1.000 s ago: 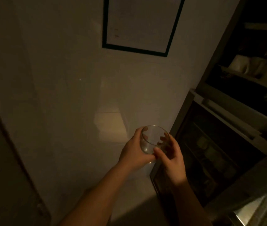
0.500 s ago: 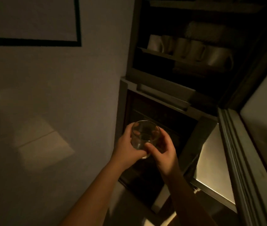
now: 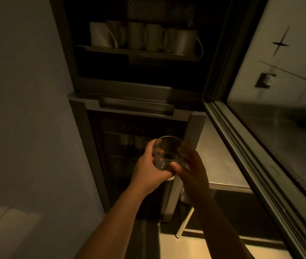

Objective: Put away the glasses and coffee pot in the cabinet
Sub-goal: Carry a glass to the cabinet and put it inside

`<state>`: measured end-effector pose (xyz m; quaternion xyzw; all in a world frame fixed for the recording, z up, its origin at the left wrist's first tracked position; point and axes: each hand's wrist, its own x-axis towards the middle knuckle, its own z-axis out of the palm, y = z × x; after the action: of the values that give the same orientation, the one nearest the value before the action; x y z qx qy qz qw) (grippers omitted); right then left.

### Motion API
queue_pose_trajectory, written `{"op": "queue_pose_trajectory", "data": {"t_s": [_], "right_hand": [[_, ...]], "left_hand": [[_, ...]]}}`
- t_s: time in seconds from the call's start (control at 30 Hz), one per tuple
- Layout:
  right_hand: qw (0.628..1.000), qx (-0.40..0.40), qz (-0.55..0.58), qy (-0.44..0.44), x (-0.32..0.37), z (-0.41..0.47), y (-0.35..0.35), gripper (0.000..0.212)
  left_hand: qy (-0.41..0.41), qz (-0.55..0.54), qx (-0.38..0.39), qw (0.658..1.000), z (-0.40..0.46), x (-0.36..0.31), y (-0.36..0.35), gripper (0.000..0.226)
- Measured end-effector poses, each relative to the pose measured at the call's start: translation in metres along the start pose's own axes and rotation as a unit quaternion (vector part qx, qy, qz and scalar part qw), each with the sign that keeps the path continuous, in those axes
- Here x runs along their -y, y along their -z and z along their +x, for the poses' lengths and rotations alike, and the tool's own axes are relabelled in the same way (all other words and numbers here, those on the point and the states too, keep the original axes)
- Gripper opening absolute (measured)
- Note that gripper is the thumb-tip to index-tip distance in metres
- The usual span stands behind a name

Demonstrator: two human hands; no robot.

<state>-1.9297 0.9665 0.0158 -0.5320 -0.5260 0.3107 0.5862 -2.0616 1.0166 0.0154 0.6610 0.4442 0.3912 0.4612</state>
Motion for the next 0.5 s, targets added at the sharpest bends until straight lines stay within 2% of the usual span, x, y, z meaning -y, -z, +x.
{"op": "queue_pose_trajectory", "data": {"t_s": [0.13, 0.27, 0.5], "right_hand": [[0.999, -0.029, -0.021, 0.008, 0.011, 0.004, -0.022, 0.053], [0.999, -0.036, -0.013, -0.012, 0.024, 0.011, -0.046, 0.065], [0.999, -0.036, 0.008, -0.029, 0.032, 0.044, -0.071, 0.057]], "left_hand": [[0.007, -0.005, 0.019, 1.0, 0.008, -0.001, 0.022, 0.098], [0.003, -0.003, 0.021, 1.0, 0.016, -0.003, 0.049, 0.096], [-0.013, -0.008, 0.011, 1.0, 0.044, -0.008, 0.08, 0.091]]}}
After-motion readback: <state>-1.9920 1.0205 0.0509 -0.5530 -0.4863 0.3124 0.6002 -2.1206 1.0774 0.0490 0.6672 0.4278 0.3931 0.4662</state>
